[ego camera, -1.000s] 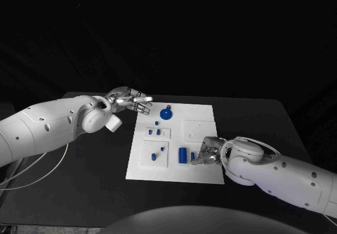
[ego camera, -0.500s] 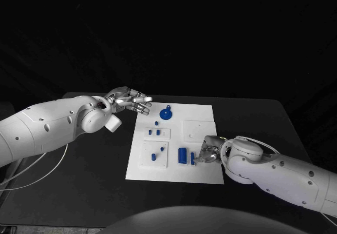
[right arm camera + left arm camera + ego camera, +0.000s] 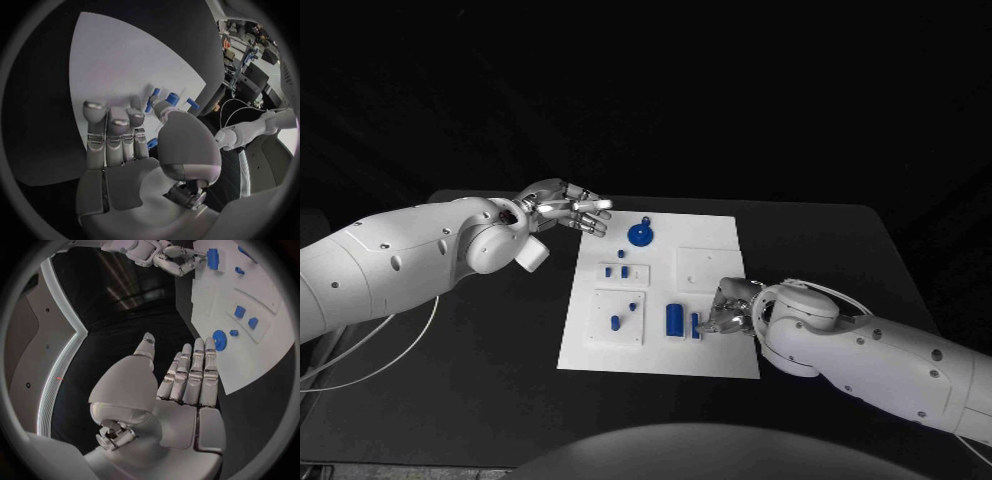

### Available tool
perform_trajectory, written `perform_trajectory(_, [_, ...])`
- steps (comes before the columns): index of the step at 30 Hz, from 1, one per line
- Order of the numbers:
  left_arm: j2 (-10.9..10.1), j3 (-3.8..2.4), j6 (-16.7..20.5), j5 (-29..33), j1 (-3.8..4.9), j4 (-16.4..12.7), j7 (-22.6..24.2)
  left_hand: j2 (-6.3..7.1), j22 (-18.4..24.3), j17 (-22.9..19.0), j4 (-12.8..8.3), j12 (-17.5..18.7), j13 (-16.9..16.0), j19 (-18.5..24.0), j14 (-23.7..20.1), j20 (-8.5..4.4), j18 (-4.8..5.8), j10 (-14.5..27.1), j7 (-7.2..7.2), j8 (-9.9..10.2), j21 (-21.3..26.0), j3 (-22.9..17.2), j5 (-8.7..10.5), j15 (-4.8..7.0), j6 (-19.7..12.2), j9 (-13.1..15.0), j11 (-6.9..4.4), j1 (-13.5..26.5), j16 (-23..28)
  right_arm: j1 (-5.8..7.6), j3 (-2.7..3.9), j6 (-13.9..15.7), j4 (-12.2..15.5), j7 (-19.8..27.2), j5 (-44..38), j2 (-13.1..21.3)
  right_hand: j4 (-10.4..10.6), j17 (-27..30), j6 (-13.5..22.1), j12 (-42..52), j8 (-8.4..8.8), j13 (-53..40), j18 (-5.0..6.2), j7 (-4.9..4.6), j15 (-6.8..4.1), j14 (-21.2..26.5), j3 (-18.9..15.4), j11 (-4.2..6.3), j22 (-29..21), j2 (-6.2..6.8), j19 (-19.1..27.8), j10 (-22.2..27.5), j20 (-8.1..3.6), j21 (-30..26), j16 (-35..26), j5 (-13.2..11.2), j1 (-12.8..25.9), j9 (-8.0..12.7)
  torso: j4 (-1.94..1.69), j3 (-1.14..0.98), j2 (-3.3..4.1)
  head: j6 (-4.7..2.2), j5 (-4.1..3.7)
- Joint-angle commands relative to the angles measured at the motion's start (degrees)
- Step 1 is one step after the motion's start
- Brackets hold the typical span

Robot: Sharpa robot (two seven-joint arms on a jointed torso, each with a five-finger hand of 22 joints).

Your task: Assemble the parts on the task board

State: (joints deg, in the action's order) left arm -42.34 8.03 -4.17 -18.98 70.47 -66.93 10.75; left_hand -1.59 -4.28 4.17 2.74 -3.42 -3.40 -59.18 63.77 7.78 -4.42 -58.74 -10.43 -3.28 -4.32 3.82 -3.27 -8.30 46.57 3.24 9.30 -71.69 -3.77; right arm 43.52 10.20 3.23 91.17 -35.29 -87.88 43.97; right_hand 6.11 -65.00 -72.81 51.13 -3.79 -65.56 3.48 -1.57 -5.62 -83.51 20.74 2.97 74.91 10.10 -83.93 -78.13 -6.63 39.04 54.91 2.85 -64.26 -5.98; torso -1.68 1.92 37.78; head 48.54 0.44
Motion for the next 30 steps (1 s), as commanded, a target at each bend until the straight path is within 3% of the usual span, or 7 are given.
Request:
perform_trajectory(1, [0.07,-0.02,-0.73,-0.07,0.02,-0.05,0.43,0.22,0.08,0.01,-0.06,-0.08,-0.02,0.4,-0.48,-0.14,0.31,0.32,0.21,0.08,0.16,-0.13,-0.09,-0.03,-0.27,-0.07,0.13,-0.11,0.27,-0.19,-0.07,0.92,-0.21,1.46,2.07,0.42,0.42,0.09,0.19,0.01,0.12,-0.04,-0.83,-0.24,-0.05,-0.35,-0.05,-0.04,3.59,0.15,-3.2,-0.4,-0.48,-0.04,-0.36,-0.09,0.67,0.24,0.02,0.0,-0.05,-0.37,-0.04])
perform_trajectory(9, [0.02,-0.01,1.5,0.78,0.02,-0.02,1.72,0.1,0.06,0.04,-0.14,-0.1,-0.02,0.32,-0.36,-0.17,0.3,0.11,0.26,0.05,0.13,-0.1,-0.17,0.01,0.02,-0.05,0.08,-0.19,0.27,-0.15,3.63,2.13,-2.99,7.2,14.89,1.22,0.62,0.63,4.24,-0.81,0.1,0.33,-0.29,-1.54,0.24,-0.06,-2.92,-0.83,3.1,1.39,-3.0,0.78,-0.24,-1.48,-1.27,-0.07,0.84,0.41,0.1,0.07,-0.37,-1.98,-0.17])
perform_trajectory(13, [0.31,-0.01,4.72,2.97,0.02,0.52,3.88,-0.18,0.04,0.04,-0.65,-0.09,-0.02,0.22,-0.12,-0.25,0.34,-0.71,0.5,-0.03,0.1,-0.16,-0.49,0.12,1.84,0.02,-0.15,-0.55,0.26,1.32,5.91,3.8,-8.12,14.99,26.4,0.98,1.56,1.65,6.26,-1.75,0.11,1.63,0.54,-2.04,0.53,0.38,-8.42,-1.27,1.9,0.13,-2.78,2.11,0.27,-4.99,-2.91,1.92,-0.9,-1.02,0.32,0.3,-1.03,-4.28,-0.74])
perform_trajectory(17, [0.83,-0.02,7.69,5.55,0.04,1.4,5.82,-0.77,0.04,0.03,-1.36,-0.09,-0.02,0.14,0.15,-0.38,0.45,-1.28,0.71,-0.1,0.1,-0.01,-0.64,0.24,3.4,0.09,-0.34,-0.79,0.25,3.7,6.53,4.63,-15.02,22.58,37.54,-0.29,-1.43,7.27,7.42,-9.48,0.15,7.9,1.77,-2.55,1.03,2.73,-15.86,-1.82,-4.63,-4.13,-0.74,6.08,0.8,-22.69,-10.81,10.92,-2.75,-1.31,0.48,0.49,-1.94,-6.11,-1.28])
perform_trajectory(21, [1.96,-0.06,10.67,9.2,0.11,3.24,7.32,-1.06,-0.01,0.02,-1.64,-0.08,-0.02,-0.14,0.43,-0.5,0.46,-1.64,0.91,-0.13,0.01,0.22,-0.62,0.35,4.45,0.13,-0.49,-0.8,0.24,6.44,6.81,4.86,-24.22,29.84,51.32,-2.71,-6.53,10.15,7.89,-10.33,0.13,10.97,2.07,-2.73,1.29,3.82,-19.69,-2.06,-9.08,-8.42,-0.57,7.94,1.24,-26.86,-13.22,12.01,-4.65,-1.2,0.44,0.46,-3.14,-8.1,-1.67])
perform_trajectory(27, [4.0,-0.13,12.11,12.44,0.68,6.99,8.15,-1.78,-0.01,-0.15,-2.04,-0.07,-0.01,-0.43,-0.13,-0.51,0.35,-1.66,1.55,-0.16,-0.02,0.26,-0.67,0.37,5.59,0.17,-0.59,-1.25,0.28,8.81,7.72,6.96,-34.85,38.28,60.98,-6.99,-11.49,16.52,9.1,-17.69,0.07,23.45,1.47,-3.37,2.25,6.6,-21.39,-2.73,-16.63,-10.86,1.07,9.16,2.12,-31.65,-17.44,14.04,-5.23,-0.31,0.61,-0.01,-4.39,-13.62,-0.65])
perform_trajectory(30, [5.27,-0.22,12.3,13.81,0.97,9.35,8.55,-2.18,0.05,-0.25,-2.31,-0.05,0.0,-0.4,-0.94,-0.32,0.11,-1.24,1.93,-0.16,0.09,0.36,-0.71,0.25,5.75,0.17,-0.54,-1.54,0.31,9.26,8.64,8.25,-38.52,42.06,63.7,-9.14,-12.99,22.45,12.84,-27.8,0.24,34.29,1.16,-5.06,4.37,11.17,-20.63,-4.52,-22.85,-11.47,6.63,11.1,4.13,-35.35,-24.84,15.16,-5.55,1.42,0.64,-0.2,-4.75,-15.08,-0.48])
